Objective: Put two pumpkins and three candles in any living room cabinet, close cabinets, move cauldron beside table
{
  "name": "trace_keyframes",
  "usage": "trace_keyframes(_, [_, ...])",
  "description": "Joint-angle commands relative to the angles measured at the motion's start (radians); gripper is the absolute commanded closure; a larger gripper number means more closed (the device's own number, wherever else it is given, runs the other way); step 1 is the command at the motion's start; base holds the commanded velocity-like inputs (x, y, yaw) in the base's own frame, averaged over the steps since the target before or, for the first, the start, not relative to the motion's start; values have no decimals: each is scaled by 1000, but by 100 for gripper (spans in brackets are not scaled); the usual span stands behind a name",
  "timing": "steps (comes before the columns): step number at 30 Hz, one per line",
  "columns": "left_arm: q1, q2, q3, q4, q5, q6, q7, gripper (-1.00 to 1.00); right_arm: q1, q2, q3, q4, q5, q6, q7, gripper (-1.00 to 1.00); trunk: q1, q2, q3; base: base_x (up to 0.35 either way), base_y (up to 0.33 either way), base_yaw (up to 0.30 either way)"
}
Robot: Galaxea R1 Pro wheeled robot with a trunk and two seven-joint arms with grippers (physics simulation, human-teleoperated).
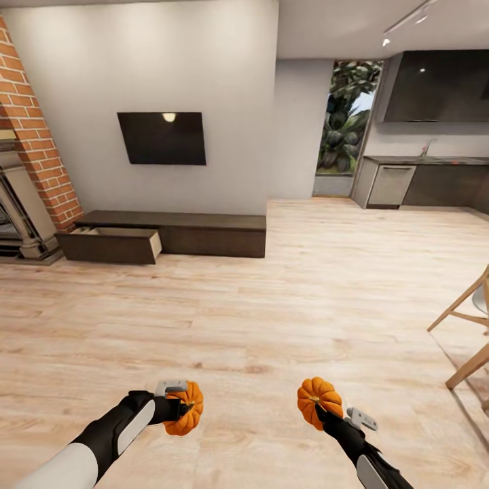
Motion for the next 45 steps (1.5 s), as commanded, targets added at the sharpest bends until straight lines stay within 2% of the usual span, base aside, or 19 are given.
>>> trace_keyframes(1, [-1, 2, -8, -3, 10, 2, 12, 100, -1, 0, 2, 0, -11, -4, 4, 100, 1, -1, -1, 332, 0, 0])
trace_keyframes(45, [-1, 1, -7, -3, 10, 2, 12, 100, -1, 0, 2, 2, -12, -4, 4, 100, 1, -1, -1, 319, 0, -1])
